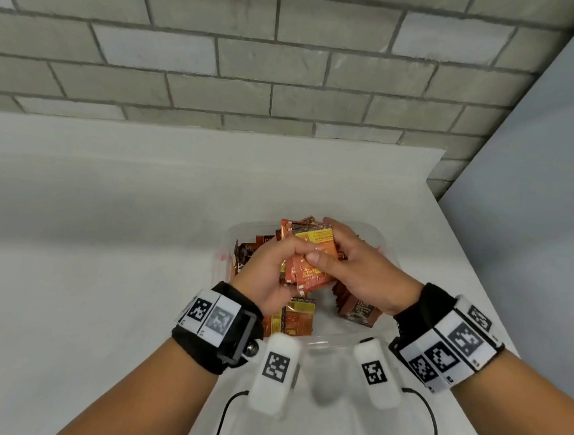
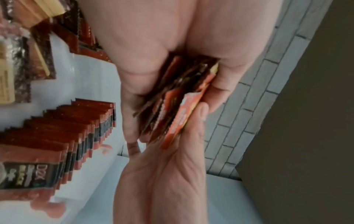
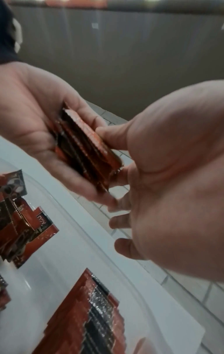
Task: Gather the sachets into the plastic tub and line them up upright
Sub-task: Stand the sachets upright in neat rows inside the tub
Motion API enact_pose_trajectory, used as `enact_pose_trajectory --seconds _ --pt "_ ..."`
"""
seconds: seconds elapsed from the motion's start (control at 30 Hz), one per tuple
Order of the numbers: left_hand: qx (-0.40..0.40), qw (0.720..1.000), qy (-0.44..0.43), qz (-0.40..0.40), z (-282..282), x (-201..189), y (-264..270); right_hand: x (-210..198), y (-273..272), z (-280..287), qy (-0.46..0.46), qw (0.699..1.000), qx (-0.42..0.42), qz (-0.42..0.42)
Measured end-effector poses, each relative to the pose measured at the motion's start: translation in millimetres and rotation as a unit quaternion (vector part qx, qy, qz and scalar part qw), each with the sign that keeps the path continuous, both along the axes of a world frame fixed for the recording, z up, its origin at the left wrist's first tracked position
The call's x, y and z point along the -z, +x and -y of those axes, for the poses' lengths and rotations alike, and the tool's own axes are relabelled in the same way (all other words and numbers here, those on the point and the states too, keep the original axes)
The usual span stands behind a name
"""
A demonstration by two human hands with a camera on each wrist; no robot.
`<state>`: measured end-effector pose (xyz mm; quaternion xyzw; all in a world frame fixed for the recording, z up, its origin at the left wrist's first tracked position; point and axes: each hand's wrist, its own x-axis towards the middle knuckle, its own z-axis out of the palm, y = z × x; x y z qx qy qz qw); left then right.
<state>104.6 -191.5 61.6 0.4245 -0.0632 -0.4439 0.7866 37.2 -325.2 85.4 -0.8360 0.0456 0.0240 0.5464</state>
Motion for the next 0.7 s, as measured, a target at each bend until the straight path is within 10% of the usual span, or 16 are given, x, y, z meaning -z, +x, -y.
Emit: enact_pose_trajectory --seconds 0.17,0.43,0.7 --pt "-0.065 0.996 -0.032 -0.056 1 7 1 -10 -4 -1 -0.048 0.994 0.092 0.041" --pt "0.038 0.996 -0.066 -0.050 1 9 -5 -17 -7 -18 -0.372 0.918 -0.128 0.052" --pt "0.082 0.988 -0.129 -0.012 -10 15 3 -16 -9 -13 -0.219 0.972 -0.077 0.049"
